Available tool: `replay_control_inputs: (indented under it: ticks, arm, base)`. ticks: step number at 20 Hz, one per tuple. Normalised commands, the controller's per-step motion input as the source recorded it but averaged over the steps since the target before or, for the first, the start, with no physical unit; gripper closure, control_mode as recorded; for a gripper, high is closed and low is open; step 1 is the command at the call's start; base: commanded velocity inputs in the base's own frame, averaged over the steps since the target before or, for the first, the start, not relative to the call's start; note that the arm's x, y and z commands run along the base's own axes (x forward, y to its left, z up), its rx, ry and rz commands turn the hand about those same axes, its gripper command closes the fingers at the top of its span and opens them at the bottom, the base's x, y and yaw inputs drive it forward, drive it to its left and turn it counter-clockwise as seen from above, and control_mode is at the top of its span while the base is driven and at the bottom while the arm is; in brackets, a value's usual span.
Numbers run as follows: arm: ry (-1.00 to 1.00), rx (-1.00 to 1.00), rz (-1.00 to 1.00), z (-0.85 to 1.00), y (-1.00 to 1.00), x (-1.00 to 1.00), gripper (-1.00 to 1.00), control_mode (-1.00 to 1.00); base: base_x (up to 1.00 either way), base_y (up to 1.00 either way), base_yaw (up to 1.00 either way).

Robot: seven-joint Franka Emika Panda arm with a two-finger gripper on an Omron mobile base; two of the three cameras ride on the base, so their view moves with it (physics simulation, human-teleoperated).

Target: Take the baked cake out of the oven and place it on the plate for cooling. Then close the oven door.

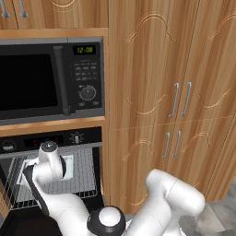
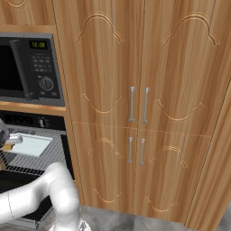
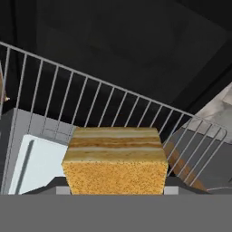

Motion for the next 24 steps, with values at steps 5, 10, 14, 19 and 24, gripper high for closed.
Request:
replay_control_inputs:
  ticks: [5, 10, 14, 19, 24]
  arm:
    - [0.02, 0.00, 0.00, 0.36, -0.25, -0.29, 1.00, -1.00]
    - [0.00, 0.01, 0.00, 0.26, -0.28, -0.25, 1.00, -1.00]
    - [0.00, 0.02, 0.00, 0.23, -0.33, -0.07, 1.00, -1.00]
    - [0.00, 0.06, 0.00, 0.22, -0.37, -0.05, 1.00, -1.00]
    - [-0.02, 0.01, 0.00, 0.19, -0.18, -0.17, 1.00, -1.00]
  base:
    - [0.00, 0.00, 0.00]
    - [0.00, 0.00, 0.00]
    - [0.00, 0.00, 0.00]
    - [0.00, 0.00, 0.00]
    - [0.00, 0.00, 0.00]
